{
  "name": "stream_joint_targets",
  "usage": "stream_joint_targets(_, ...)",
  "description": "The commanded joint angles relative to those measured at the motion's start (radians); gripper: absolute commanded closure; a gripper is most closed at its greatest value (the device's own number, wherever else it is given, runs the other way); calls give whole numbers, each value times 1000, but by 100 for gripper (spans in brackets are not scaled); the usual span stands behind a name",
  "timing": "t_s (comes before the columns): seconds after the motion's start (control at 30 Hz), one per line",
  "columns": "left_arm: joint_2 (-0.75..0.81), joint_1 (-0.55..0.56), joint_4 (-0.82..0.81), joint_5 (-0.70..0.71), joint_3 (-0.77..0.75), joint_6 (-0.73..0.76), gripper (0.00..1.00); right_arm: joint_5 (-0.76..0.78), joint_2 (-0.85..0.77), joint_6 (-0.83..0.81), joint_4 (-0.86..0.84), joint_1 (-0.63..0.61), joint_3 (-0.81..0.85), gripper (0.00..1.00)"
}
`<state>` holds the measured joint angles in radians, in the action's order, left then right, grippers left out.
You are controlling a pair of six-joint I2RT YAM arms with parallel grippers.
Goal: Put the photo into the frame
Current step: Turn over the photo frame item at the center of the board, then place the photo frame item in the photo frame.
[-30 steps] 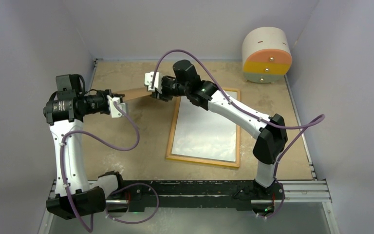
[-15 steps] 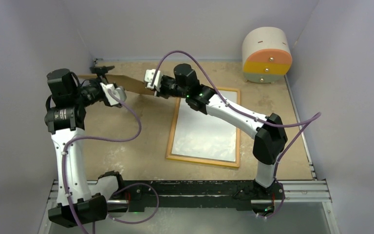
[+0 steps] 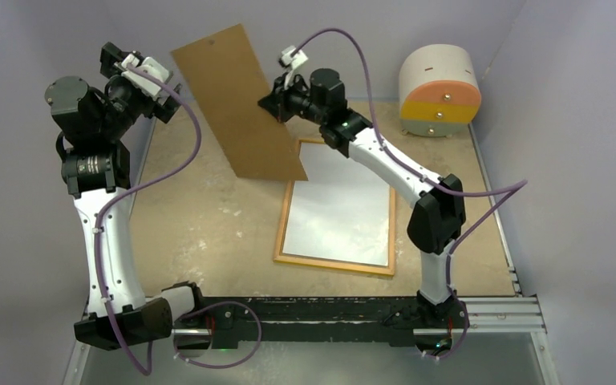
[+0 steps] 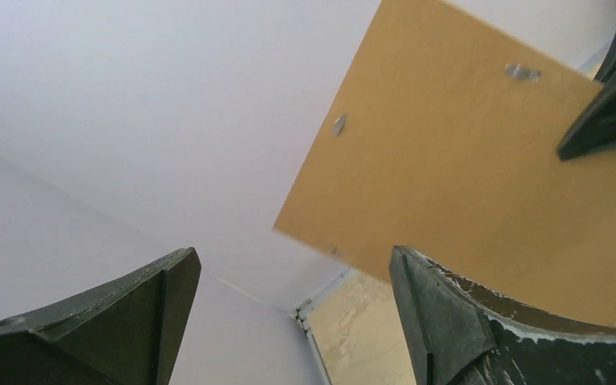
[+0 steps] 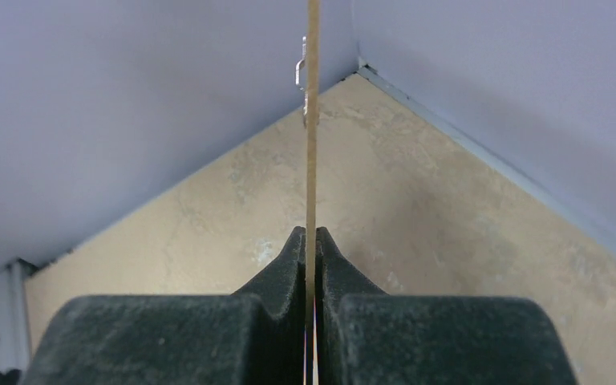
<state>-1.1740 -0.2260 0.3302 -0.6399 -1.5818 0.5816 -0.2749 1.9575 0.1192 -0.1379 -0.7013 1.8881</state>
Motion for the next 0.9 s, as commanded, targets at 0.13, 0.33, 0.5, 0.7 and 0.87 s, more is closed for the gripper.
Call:
stream_joint_targets(0.13,-34,-9,21,135,-54,-125,5,-124,-23,441,-163,118,-14,100)
stream_joint_targets(0.33,-62,-14,67,220,-18,-113,4,-201,-53,691,-249,203,-96,100)
stream_joint_targets(0.5,-70,-18,73,267,69,-98,5,-262,-106,834,-260,259,-186,100)
stream_joint_targets(0.7,-108,-38,93,247,106,-119,5,-313,-212,944,-292,342,-382,100)
stream_joint_targets(0.87,-137,-38,75,191,179,-129,5,-308,-363,947,-224,421,-564,100)
